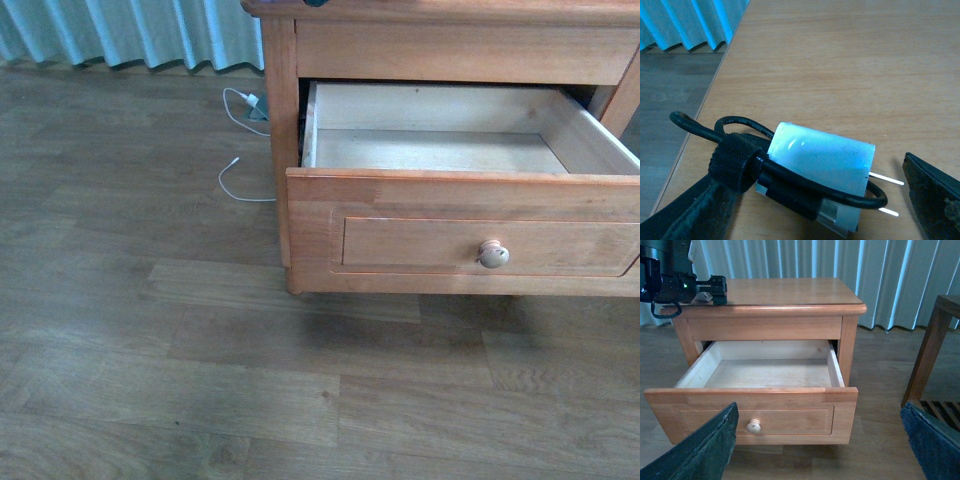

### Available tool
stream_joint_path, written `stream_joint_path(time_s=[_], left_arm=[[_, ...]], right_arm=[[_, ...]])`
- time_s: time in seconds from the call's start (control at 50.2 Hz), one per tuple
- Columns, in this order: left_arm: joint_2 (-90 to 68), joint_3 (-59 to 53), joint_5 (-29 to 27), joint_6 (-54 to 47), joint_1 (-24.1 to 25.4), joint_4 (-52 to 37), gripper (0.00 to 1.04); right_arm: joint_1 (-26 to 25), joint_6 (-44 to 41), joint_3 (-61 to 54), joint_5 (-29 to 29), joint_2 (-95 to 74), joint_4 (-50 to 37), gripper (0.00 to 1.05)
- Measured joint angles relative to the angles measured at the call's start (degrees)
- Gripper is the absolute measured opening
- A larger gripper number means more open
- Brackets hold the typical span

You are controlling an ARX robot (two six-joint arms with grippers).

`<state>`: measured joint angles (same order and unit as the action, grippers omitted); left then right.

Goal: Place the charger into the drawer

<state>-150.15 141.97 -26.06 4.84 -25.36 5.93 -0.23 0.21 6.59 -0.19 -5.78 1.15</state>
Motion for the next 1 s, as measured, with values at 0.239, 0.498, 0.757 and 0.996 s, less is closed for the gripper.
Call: stream_joint_path(time_s=[0.239,0.498,0.757,0.996], left_arm=[[-0.3,0.2,-0.9,0.3,0.0,0.7,0.72],[1.5,-3.7,-0.9,0.5,0.4,-2.4,0.68],[12.2,-21.0,2.1,0.9,0.6,-11.2,0.68],[30.4,-42.0,7.1,2.4,0.6,-16.3,0.68]], right_arm=[[0.0,0.0,0.0,0.0,0.0,0.0,0.97],[0.0,0.0,0.0,0.0,0.0,0.0,0.97],[0.0,0.0,0.0,0.0,0.0,0.0,0.97],[0.0,0.0,0.0,0.0,0.0,0.0,0.97]])
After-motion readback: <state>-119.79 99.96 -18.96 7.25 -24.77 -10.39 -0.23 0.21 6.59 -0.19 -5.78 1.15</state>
